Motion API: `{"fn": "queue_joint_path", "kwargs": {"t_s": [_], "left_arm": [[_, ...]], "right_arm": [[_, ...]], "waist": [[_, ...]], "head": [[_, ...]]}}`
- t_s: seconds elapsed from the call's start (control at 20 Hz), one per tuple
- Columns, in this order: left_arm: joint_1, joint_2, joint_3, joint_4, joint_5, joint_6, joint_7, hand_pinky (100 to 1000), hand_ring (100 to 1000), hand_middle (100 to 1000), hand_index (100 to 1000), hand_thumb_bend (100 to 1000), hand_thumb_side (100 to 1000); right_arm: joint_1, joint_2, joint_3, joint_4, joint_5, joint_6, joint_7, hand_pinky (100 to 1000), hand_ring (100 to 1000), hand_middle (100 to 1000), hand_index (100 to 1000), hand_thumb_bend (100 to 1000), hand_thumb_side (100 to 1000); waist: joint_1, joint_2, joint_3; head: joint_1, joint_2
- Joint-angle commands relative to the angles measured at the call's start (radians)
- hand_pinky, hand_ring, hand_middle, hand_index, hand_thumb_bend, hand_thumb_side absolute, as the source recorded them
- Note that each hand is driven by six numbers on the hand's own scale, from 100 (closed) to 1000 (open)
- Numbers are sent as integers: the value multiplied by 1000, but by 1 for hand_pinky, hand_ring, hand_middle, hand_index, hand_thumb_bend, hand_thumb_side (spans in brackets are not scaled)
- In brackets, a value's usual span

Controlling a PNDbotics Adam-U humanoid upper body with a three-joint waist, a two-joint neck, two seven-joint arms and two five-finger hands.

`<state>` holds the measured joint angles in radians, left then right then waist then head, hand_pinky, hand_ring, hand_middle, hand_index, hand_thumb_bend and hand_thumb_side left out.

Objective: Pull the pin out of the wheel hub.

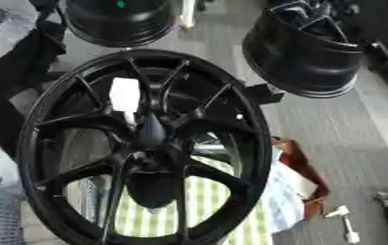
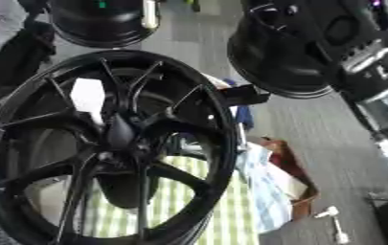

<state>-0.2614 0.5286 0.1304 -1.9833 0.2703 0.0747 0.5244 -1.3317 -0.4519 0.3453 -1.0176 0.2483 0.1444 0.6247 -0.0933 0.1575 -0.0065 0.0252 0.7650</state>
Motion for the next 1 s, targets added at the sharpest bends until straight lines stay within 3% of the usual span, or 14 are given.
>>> {"fn": "queue_joint_path", "kwargs": {"t_s": [0.05, 0.25, 0.4, 0.65, 1.0], "left_arm": [[-2, 39, 17, -17, -7, -3, 8, 815, 886, 810, 902, 693, 615], [5, 47, 22, -17, -13, -8, 14, 815, 886, 809, 903, 694, 615], [9, 47, 23, -17, -15, -9, 16, 814, 885, 809, 902, 695, 615], [10, 47, 22, -17, -16, -8, 15, 814, 884, 809, 902, 696, 614], [14, 43, 23, -17, -17, -7, 16, 814, 883, 809, 902, 696, 615]], "right_arm": [[16, -125, -76, 0, 15, 11, -55, 682, 521, 253, 366, 100, 100], [77, -222, -170, 54, 84, 36, -147, 685, 522, 258, 370, 100, 100], [105, -257, -236, 106, 161, 51, -216, 685, 520, 257, 372, 100, 100], [138, -294, -328, 199, 258, 85, -317, 688, 523, 262, 377, 100, 100], [148, -303, -400, 301, 404, 152, -449, 693, 528, 278, 392, 100, 100]], "waist": [[11, -17, -5], [17, -14, -16], [23, -10, -21], [31, -4, -27], [41, 1, -27]], "head": [[14, 5], [29, 5], [36, 5], [40, 5], [37, 5]]}}
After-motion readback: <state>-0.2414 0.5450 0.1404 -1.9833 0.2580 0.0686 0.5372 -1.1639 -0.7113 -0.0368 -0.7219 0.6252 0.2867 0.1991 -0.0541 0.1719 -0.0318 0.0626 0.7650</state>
